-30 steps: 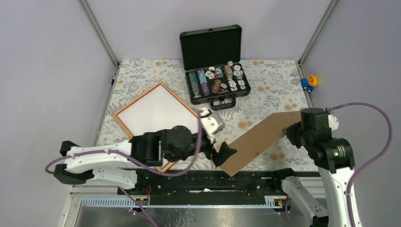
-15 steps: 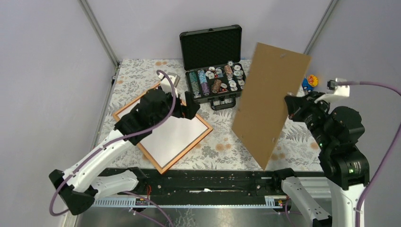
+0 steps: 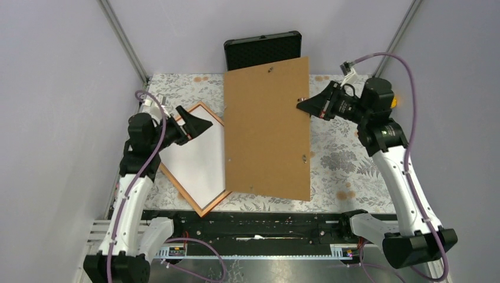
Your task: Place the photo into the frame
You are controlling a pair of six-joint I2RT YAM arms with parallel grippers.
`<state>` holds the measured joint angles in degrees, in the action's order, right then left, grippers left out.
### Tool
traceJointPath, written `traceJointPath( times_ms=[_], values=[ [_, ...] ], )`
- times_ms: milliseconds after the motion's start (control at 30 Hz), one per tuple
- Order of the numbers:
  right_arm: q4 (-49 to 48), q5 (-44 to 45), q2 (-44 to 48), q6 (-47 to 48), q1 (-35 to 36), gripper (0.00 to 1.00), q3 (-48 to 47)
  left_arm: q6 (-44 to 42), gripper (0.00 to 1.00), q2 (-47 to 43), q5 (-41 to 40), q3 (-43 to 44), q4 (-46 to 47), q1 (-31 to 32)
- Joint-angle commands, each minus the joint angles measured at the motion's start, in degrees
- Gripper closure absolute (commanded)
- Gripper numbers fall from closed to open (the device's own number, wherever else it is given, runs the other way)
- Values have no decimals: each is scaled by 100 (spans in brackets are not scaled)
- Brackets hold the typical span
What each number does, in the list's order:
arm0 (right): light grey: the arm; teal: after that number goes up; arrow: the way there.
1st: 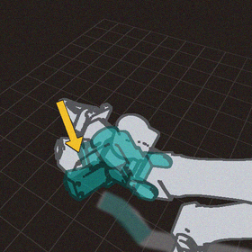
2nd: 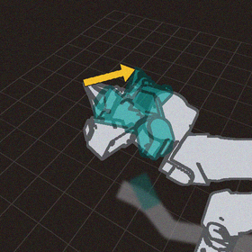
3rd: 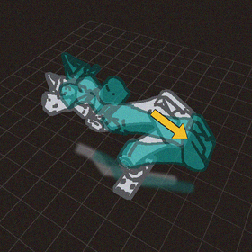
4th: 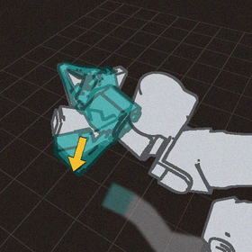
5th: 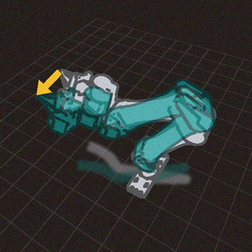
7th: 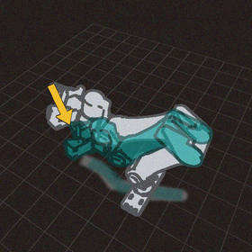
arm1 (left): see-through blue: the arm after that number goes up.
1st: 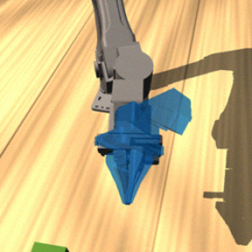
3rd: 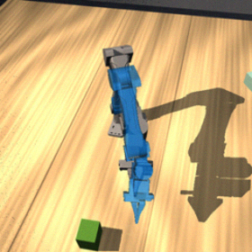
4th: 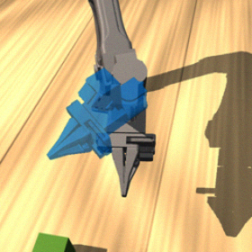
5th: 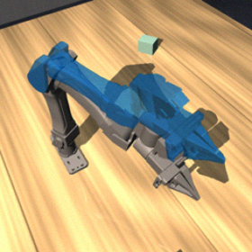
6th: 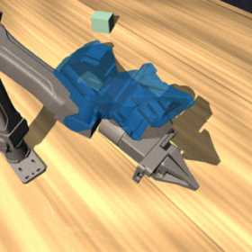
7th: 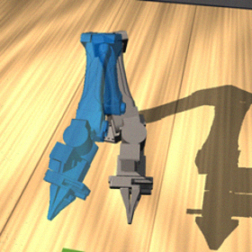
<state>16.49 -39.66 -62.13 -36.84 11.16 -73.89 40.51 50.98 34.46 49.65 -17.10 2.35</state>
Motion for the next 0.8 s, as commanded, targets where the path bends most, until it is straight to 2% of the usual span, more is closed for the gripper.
traceJointPath(
  times_ms=[0,100,200,267,367,533,633,700,767],
  values=[
    [-1365,-1160,-210,-906,27,100,219,277,1,-523,819,-45,23,-171],
    [-1708,-1470,-593,-1240,18,100,362,195,1,-525,1022,-277,-14,-204],
    [-2352,-1806,-848,-1713,-49,100,581,703,1,-527,1664,-718,719,-226],
    [-3112,-2106,-985,-2234,-185,100,803,1069,1,-584,1814,-925,1199,-345],
    [-4705,-2483,-1169,-3403,-437,100,1248,1204,1,-616,1863,-1008,1378,-358],
    [-5388,-2670,-1390,-3853,-646,100,1436,1346,1,-624,1991,-1153,1618,-359],
    [-5463,-2745,-1494,-3861,-655,100,1430,2497,4,-533,2562,-1688,3339,-365],
    [-5511,-2781,-1557,-3886,-675,100,1437,3541,11,-420,2807,-2067,4878,-360],
    [-5576,-2776,-1610,-3906,-696,100,1438,4215,19,-279,2872,-2312,5854,-367]
  ],
)
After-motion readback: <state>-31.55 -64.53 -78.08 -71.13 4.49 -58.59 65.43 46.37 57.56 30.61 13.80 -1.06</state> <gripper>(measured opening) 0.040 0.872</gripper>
